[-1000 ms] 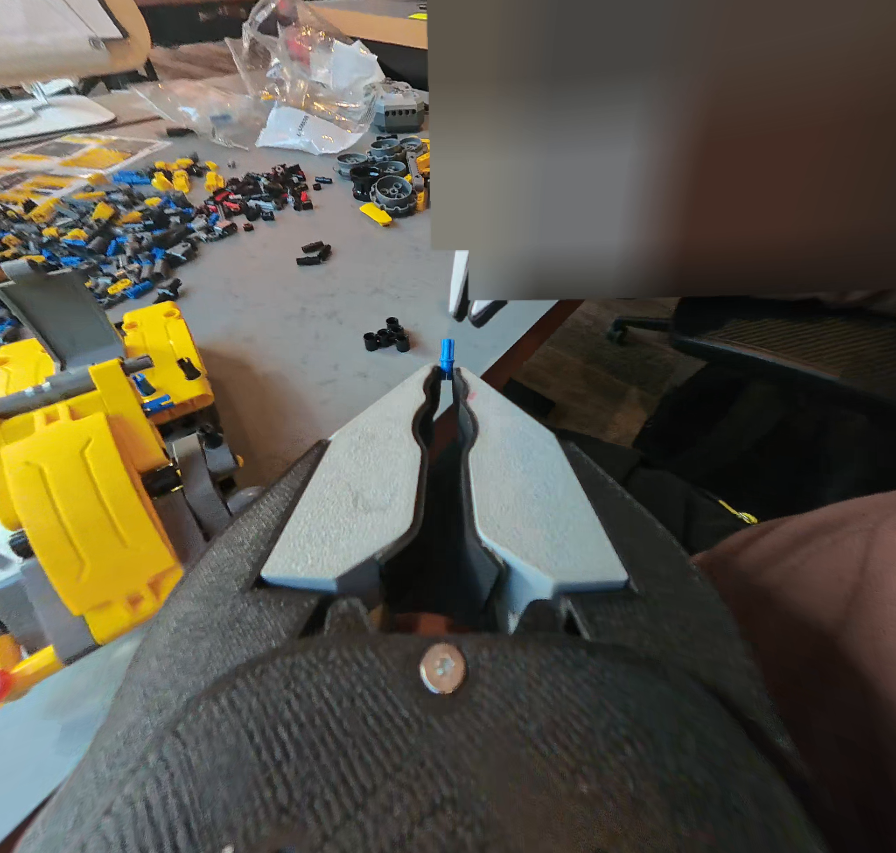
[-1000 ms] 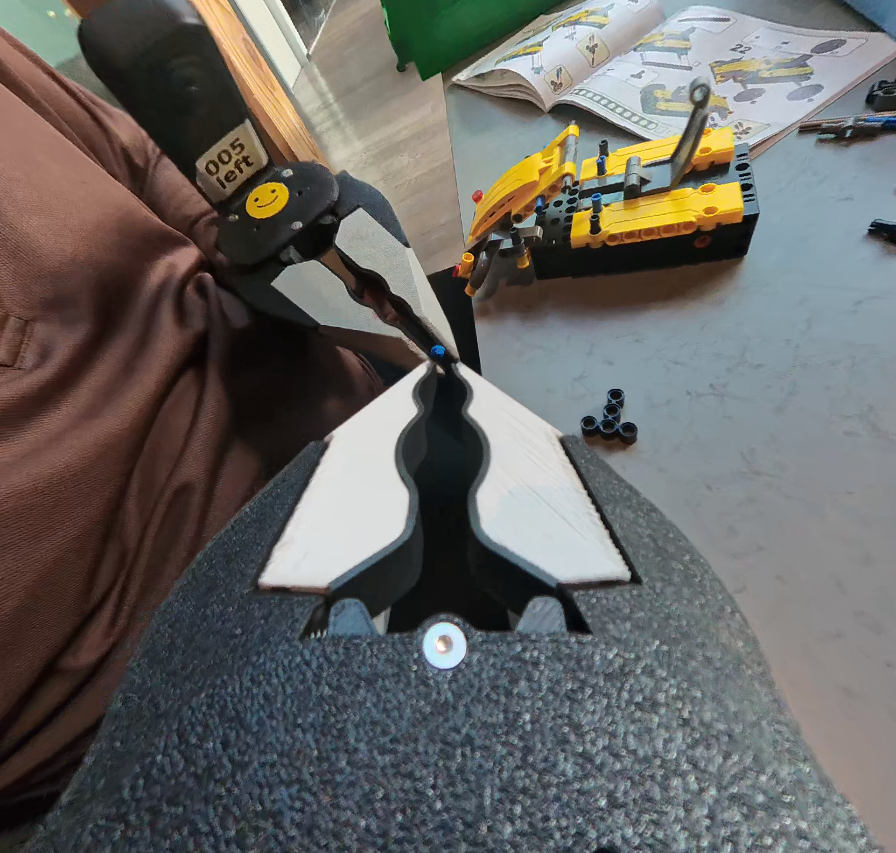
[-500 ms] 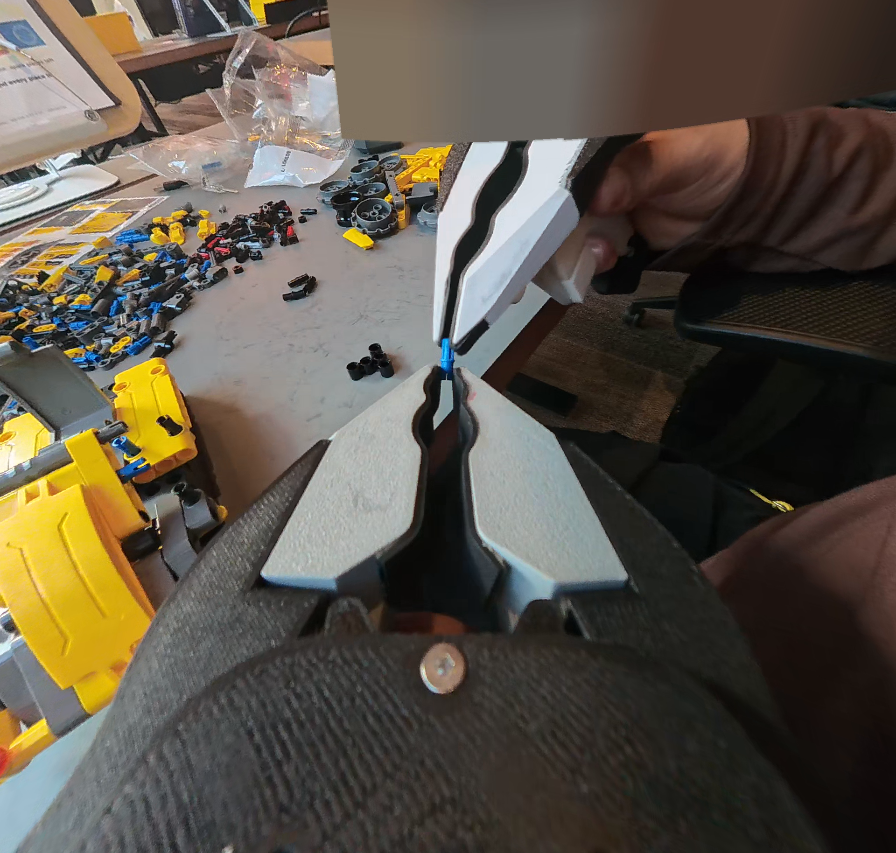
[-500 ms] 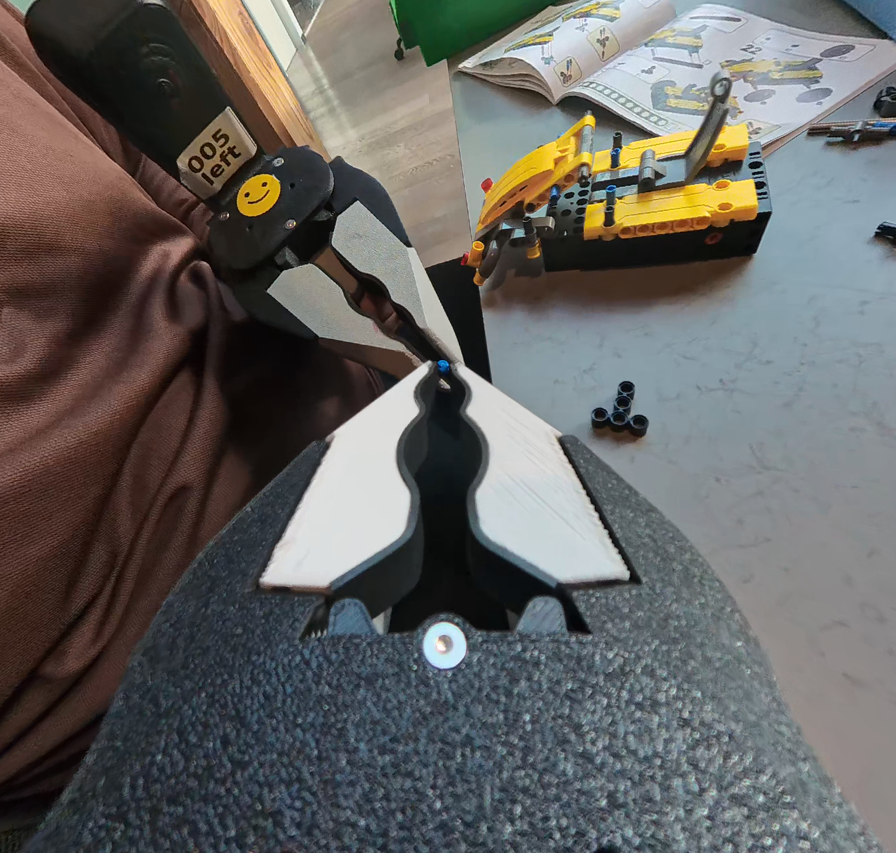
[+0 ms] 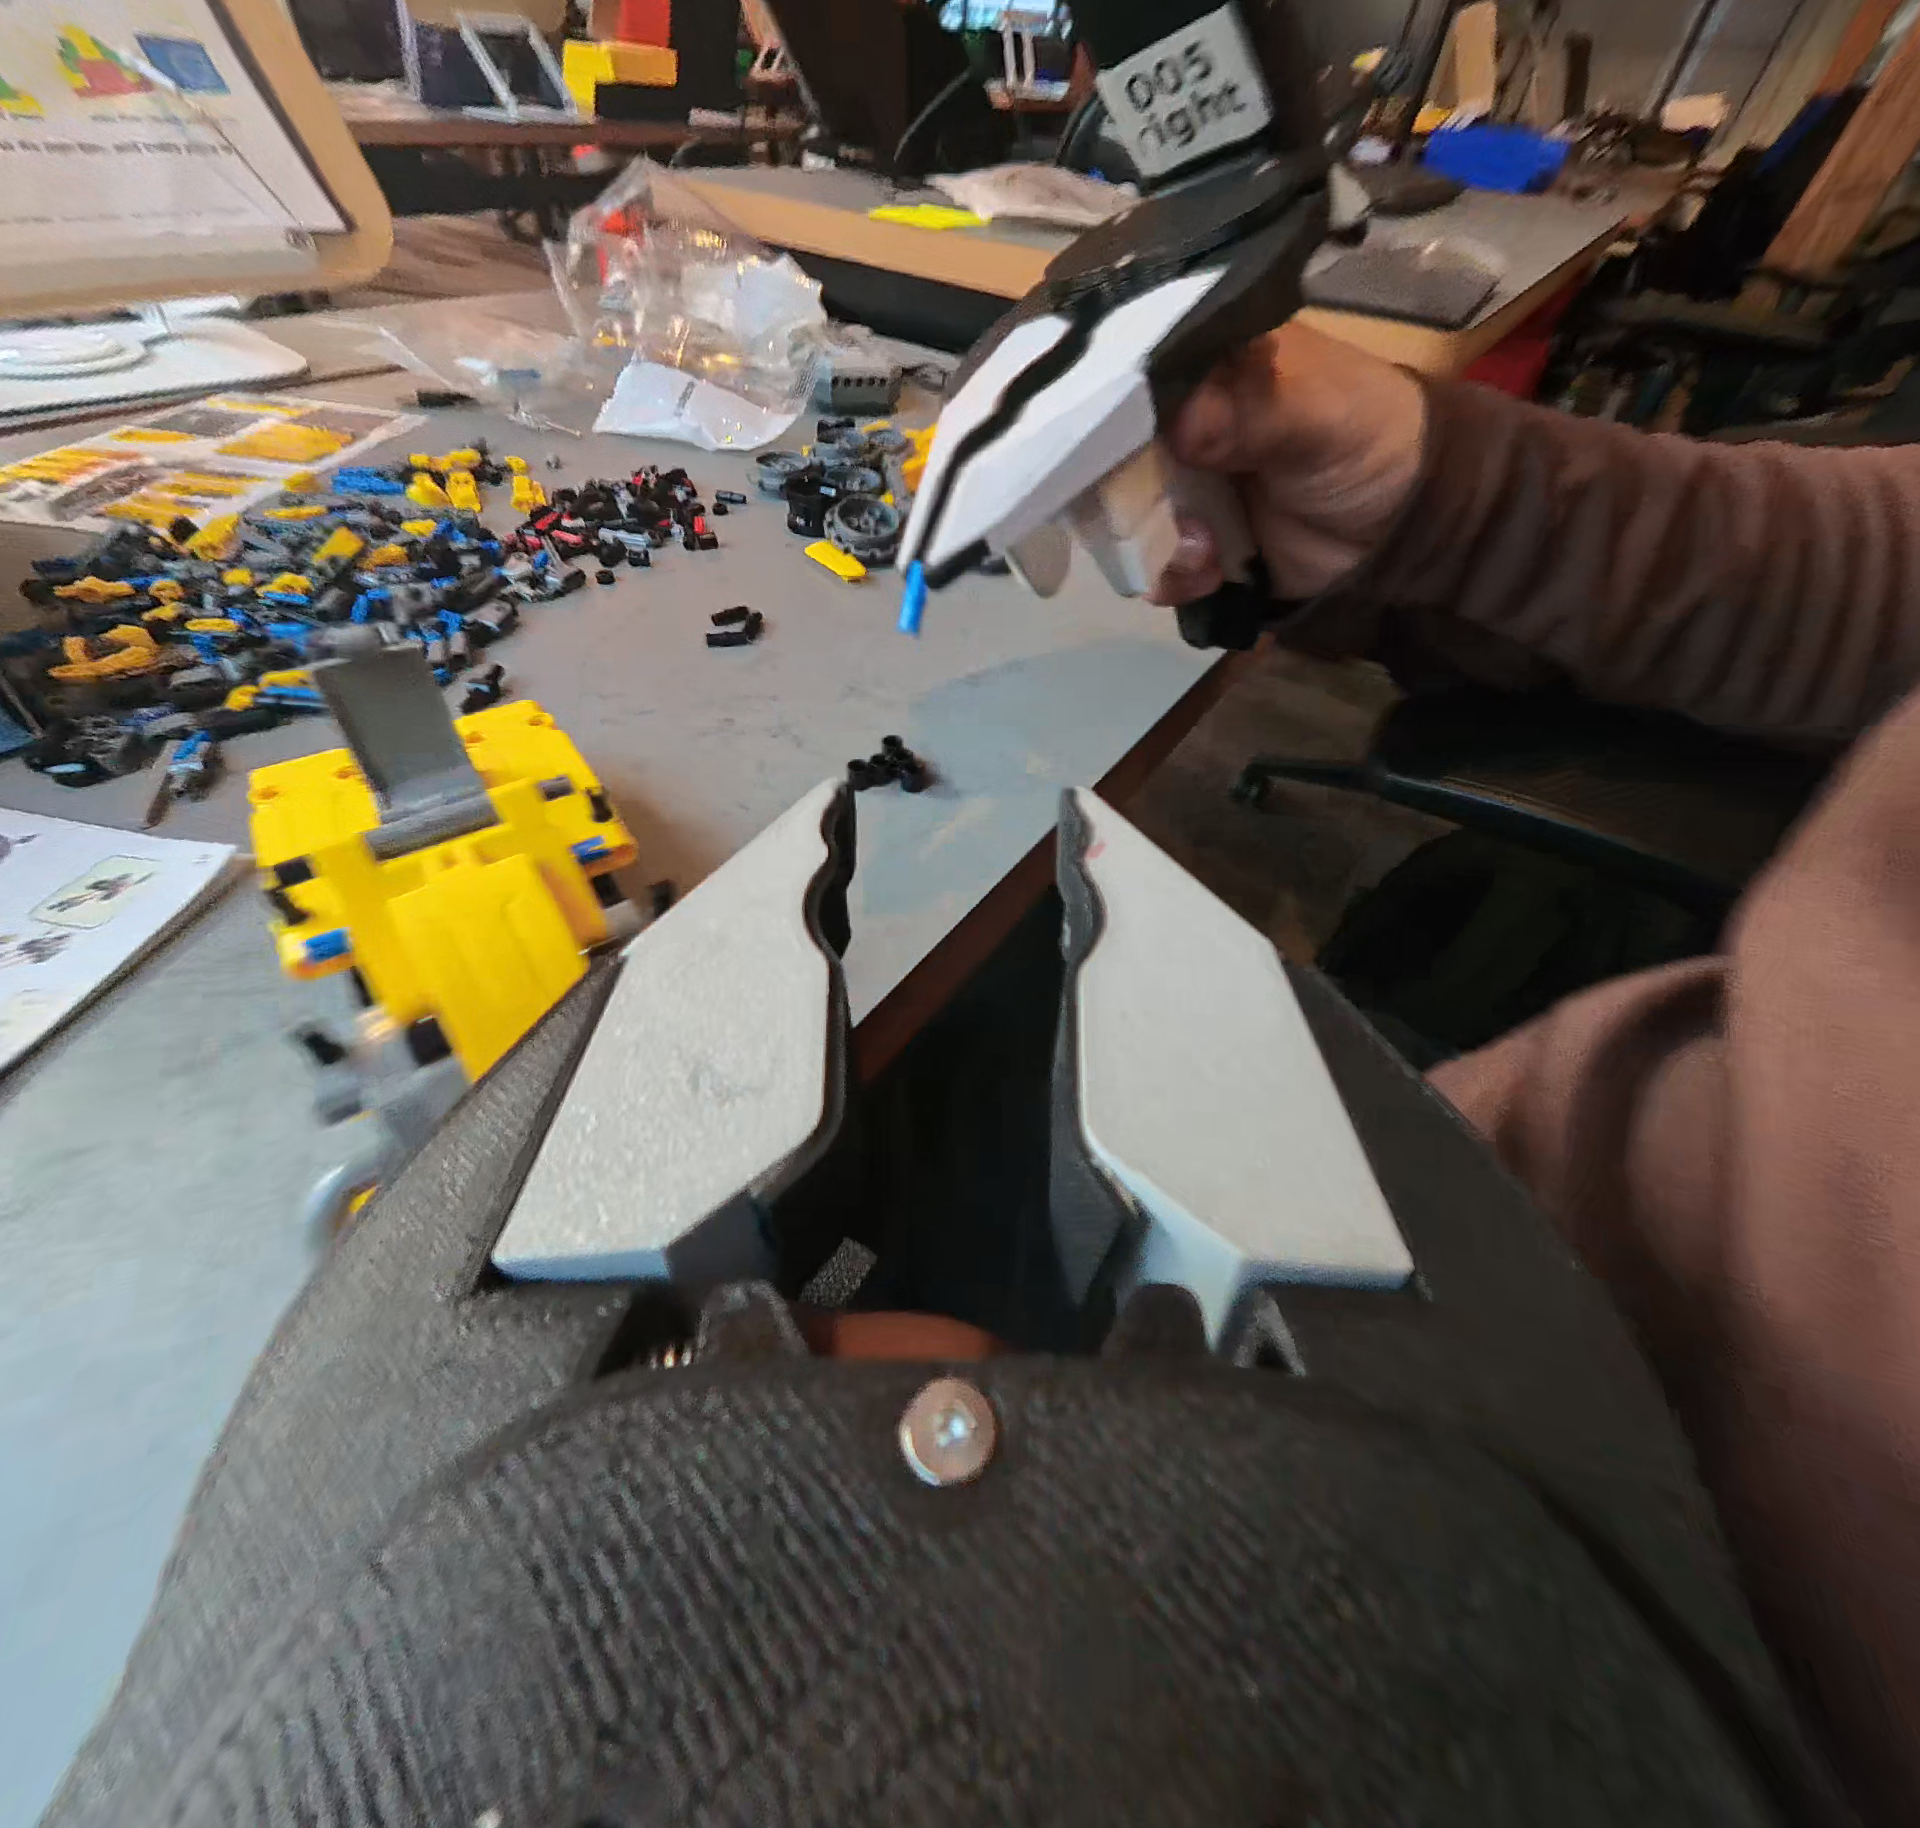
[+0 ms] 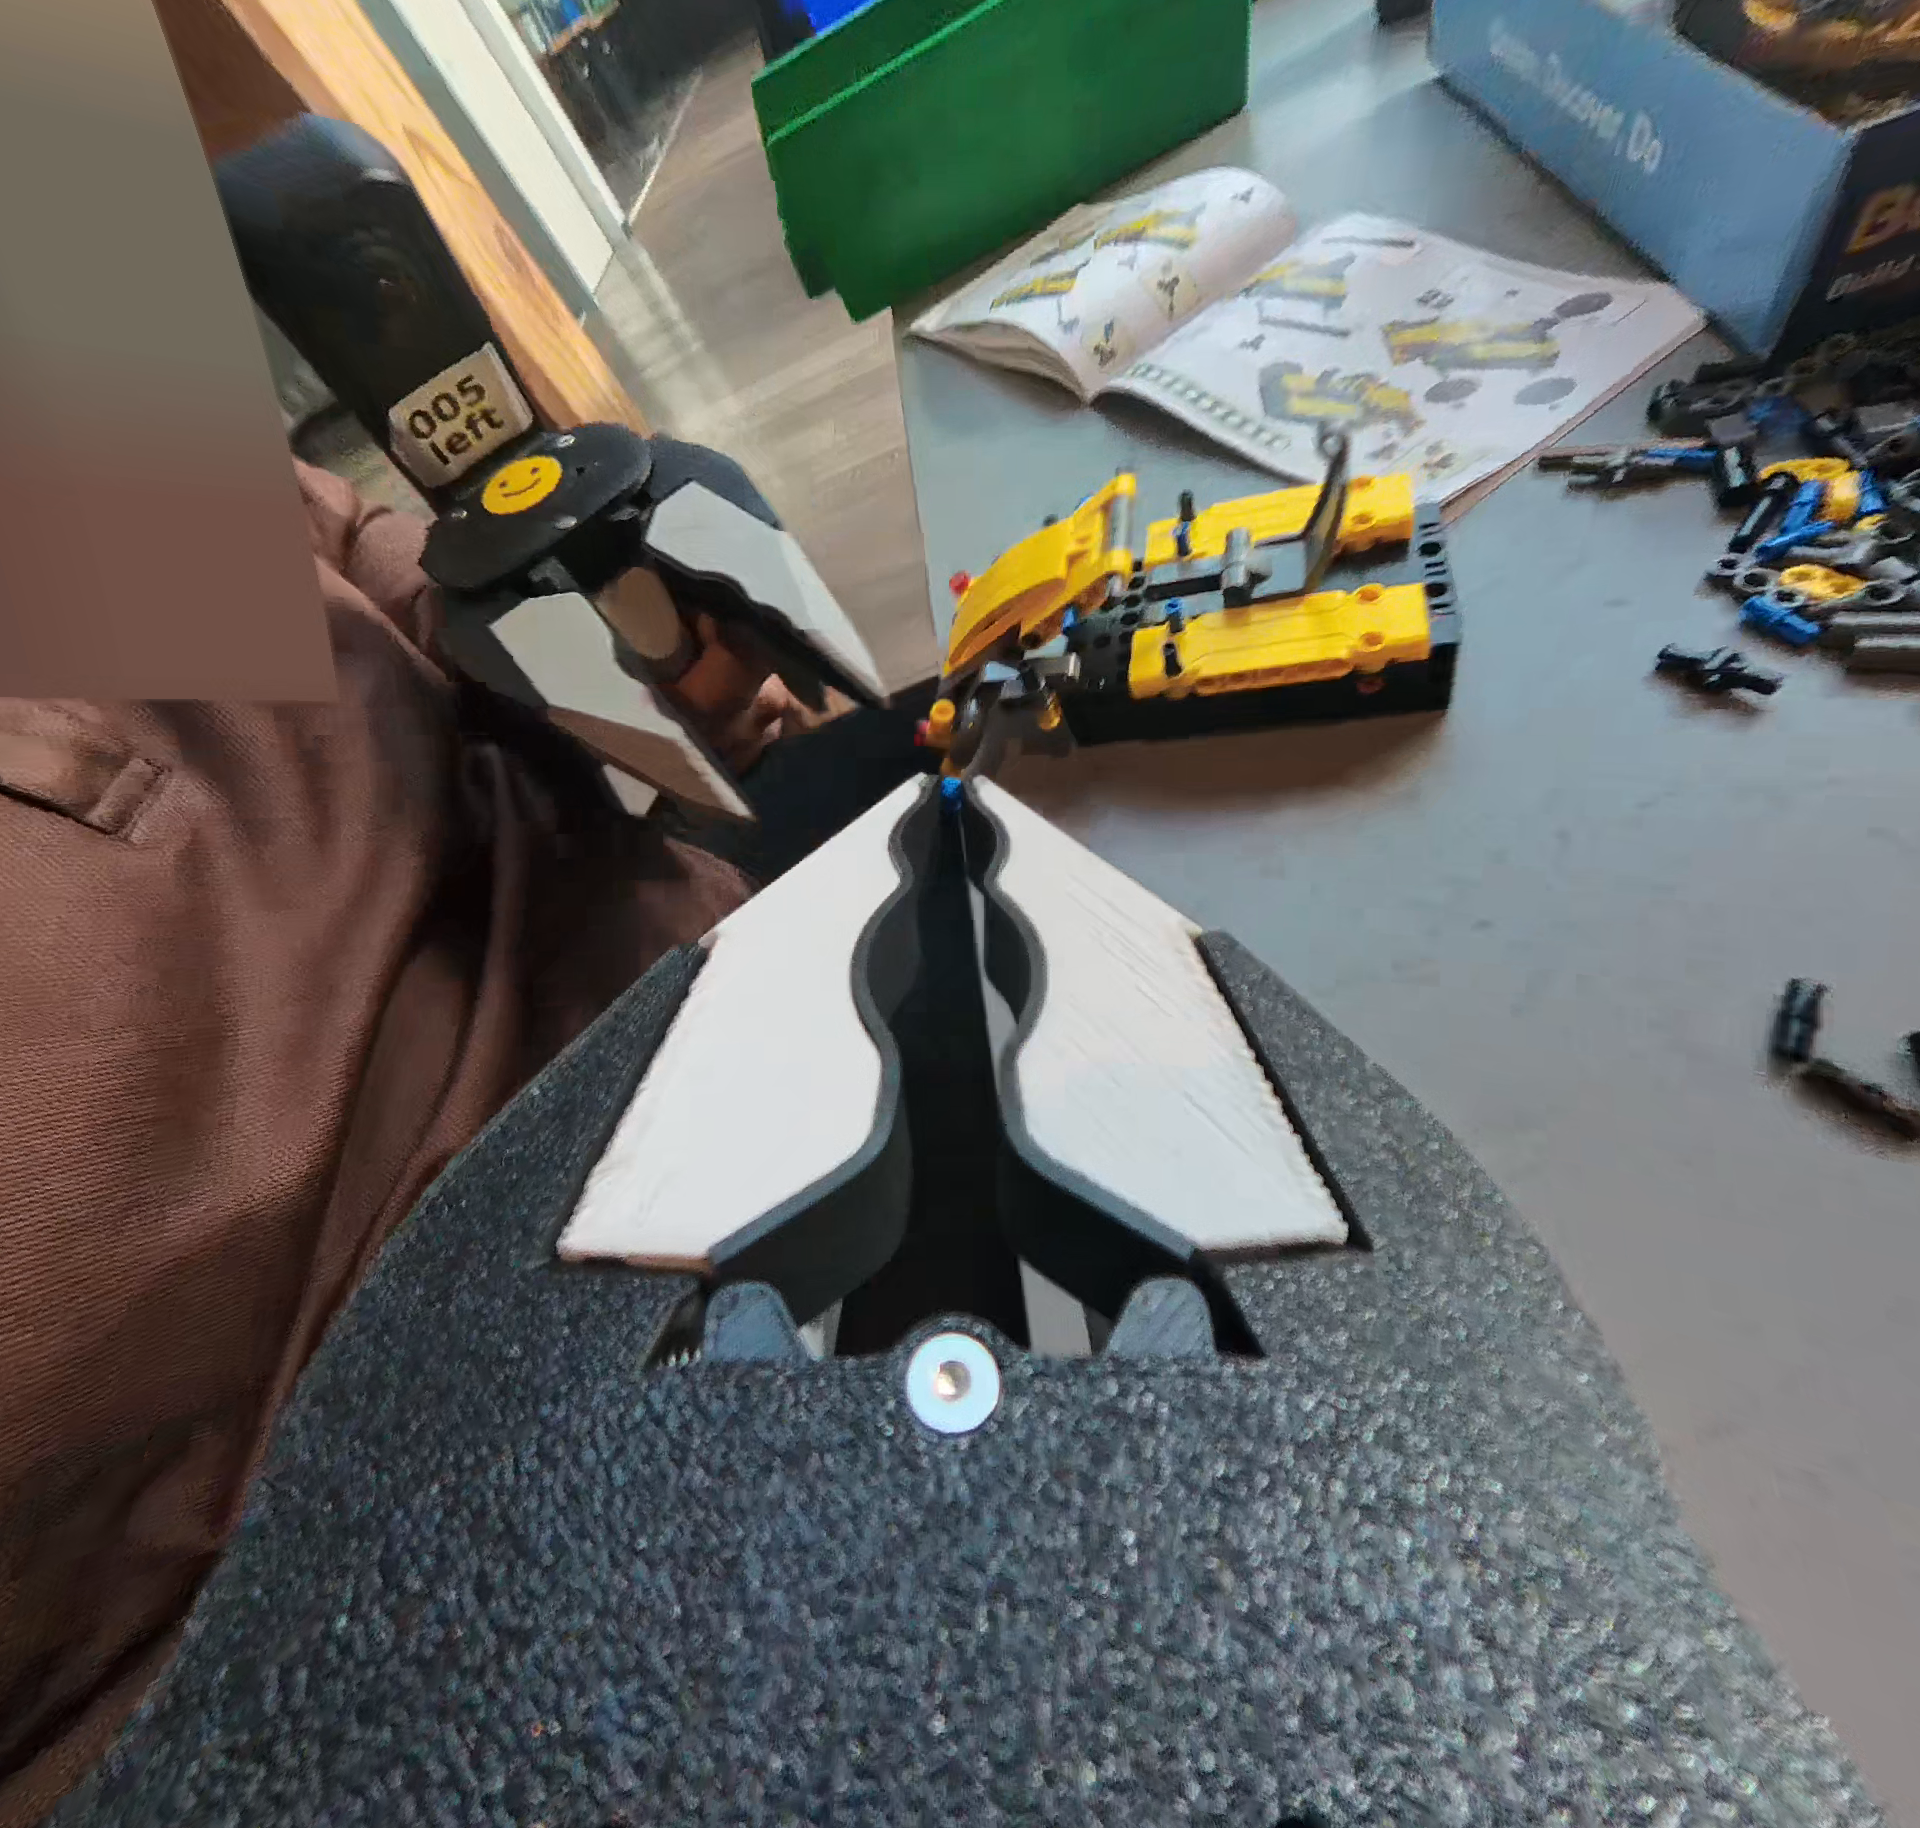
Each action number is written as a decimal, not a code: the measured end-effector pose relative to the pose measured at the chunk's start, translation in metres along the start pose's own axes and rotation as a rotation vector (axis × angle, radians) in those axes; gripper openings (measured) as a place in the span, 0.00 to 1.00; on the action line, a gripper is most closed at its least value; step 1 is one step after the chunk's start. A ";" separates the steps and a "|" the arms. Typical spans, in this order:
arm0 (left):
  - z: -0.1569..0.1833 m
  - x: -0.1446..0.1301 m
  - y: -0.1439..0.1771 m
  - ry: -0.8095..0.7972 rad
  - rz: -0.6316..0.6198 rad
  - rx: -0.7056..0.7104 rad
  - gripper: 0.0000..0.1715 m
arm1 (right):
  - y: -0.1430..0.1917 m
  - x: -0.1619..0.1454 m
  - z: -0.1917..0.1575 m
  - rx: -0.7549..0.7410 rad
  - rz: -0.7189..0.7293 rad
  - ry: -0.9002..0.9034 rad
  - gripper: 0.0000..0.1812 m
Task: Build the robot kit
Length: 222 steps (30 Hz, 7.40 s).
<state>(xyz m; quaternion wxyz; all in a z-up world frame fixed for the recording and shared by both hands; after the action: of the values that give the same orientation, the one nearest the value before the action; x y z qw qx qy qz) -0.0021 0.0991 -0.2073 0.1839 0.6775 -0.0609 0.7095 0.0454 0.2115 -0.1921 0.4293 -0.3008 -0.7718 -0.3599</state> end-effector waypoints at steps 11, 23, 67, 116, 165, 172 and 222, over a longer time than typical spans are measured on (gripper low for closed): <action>-0.114 -0.003 0.134 0.010 0.220 -0.039 0.19 | -0.002 0.084 0.069 -0.121 0.214 0.028 0.00; -0.152 -0.021 0.132 0.164 0.255 0.055 0.18 | -0.060 0.106 0.096 -0.102 0.093 0.051 0.00; -0.158 -0.028 0.123 0.105 0.158 0.149 0.18 | -0.061 0.087 0.090 -0.052 0.020 0.067 0.00; -0.070 0.044 -0.001 -0.367 -0.063 -0.006 0.14 | -0.012 0.023 0.031 -0.046 0.000 0.148 0.00; -0.063 0.035 -0.054 -0.378 -0.238 0.058 0.08 | -0.014 0.032 0.035 -0.076 0.147 0.119 0.00; -0.058 0.037 -0.058 -0.371 -0.231 0.047 0.08 | -0.023 0.027 0.034 -0.084 0.106 0.149 0.00; -0.124 0.033 0.066 -0.348 0.125 0.257 0.01 | -0.156 0.096 -0.005 0.097 -0.112 0.292 0.01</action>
<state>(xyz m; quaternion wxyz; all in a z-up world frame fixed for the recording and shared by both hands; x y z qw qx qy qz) -0.1420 0.0858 -0.1732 0.0385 0.8025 -0.0428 0.5938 -0.1164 0.1347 -0.1525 0.5305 -0.1807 -0.7331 -0.3853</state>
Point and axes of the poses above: each gripper's, where its closed fingertips meet, y back along the fingers, x out of its top, z = x × y across the jaws, the point moved 4 cm from there along y, back along the fingers, and after that the axes turned 2 degrees about z, right-handed, at the moved point
